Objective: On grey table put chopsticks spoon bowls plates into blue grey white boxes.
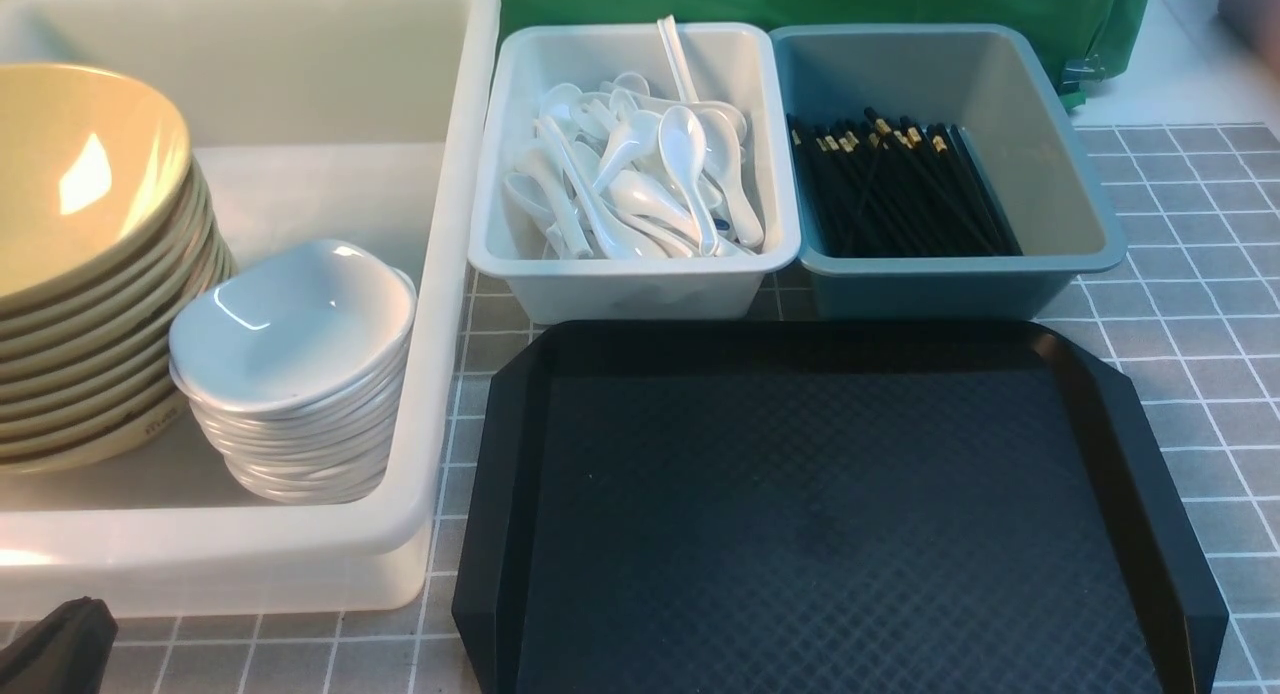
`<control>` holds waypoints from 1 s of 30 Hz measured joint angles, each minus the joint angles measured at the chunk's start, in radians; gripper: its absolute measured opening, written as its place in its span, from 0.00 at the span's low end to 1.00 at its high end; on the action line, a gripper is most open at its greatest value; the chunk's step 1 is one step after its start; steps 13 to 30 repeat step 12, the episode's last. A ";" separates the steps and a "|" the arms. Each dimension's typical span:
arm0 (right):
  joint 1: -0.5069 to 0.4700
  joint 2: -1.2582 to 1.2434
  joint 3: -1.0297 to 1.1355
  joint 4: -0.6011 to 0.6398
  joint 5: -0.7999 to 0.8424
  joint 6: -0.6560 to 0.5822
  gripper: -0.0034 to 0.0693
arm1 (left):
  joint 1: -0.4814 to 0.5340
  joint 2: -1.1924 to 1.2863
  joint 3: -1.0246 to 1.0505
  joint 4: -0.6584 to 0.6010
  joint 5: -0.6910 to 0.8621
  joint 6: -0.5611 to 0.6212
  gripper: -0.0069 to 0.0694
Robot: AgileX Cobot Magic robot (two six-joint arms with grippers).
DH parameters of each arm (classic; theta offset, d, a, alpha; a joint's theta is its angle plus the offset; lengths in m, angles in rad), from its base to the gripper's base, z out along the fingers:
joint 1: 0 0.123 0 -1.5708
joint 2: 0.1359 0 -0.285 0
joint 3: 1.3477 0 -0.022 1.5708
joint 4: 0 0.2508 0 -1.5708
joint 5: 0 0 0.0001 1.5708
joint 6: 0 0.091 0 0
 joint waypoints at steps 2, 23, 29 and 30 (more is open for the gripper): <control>0.000 0.000 0.000 0.000 0.000 0.000 0.33 | 0.000 0.000 0.000 0.000 0.000 0.000 0.08; 0.000 0.000 0.000 0.000 0.000 0.000 0.36 | 0.000 0.000 0.000 0.000 0.000 0.000 0.08; 0.000 0.000 0.000 0.000 0.000 0.000 0.36 | 0.000 0.000 0.000 0.000 0.000 0.000 0.08; 0.000 0.000 0.000 0.000 0.000 0.000 0.36 | 0.000 0.000 0.000 0.000 0.000 0.000 0.08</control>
